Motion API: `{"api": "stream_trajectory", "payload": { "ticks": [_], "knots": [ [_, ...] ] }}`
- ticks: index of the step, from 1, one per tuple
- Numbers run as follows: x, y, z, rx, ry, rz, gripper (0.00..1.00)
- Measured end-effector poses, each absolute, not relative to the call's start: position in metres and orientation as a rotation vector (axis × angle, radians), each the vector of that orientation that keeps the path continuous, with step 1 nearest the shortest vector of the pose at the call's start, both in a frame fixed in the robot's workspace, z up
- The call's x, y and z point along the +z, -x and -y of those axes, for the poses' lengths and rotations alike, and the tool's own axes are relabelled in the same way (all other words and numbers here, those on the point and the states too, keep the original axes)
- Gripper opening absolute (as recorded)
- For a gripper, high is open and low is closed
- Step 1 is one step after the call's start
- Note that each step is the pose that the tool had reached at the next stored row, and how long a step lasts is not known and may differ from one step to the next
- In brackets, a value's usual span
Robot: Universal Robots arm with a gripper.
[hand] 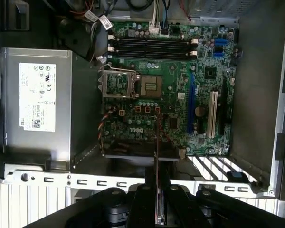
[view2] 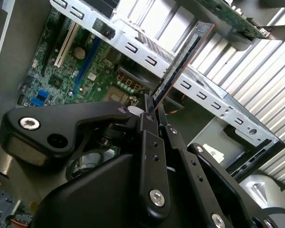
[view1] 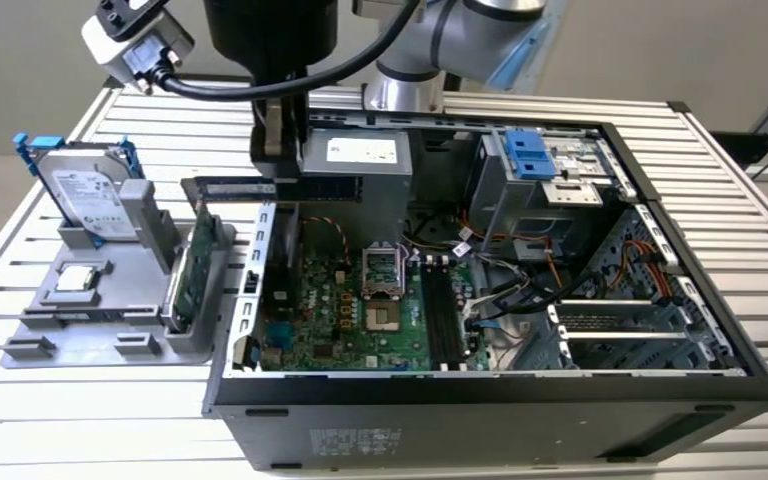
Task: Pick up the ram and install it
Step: 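Pick up the ram and move it above insertion slot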
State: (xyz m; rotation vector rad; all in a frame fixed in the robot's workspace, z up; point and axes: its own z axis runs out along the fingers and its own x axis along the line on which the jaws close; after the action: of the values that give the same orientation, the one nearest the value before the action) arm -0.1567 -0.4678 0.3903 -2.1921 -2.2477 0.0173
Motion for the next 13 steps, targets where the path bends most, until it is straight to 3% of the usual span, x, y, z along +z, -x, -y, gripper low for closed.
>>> {"api": "stream_trajectory", "payload": {
  "ticks": [13],
  "knots": [
    [0.388, 0.133, 0.466, 0.017, 2.192, 2.248, 0.00]
  ]
}}
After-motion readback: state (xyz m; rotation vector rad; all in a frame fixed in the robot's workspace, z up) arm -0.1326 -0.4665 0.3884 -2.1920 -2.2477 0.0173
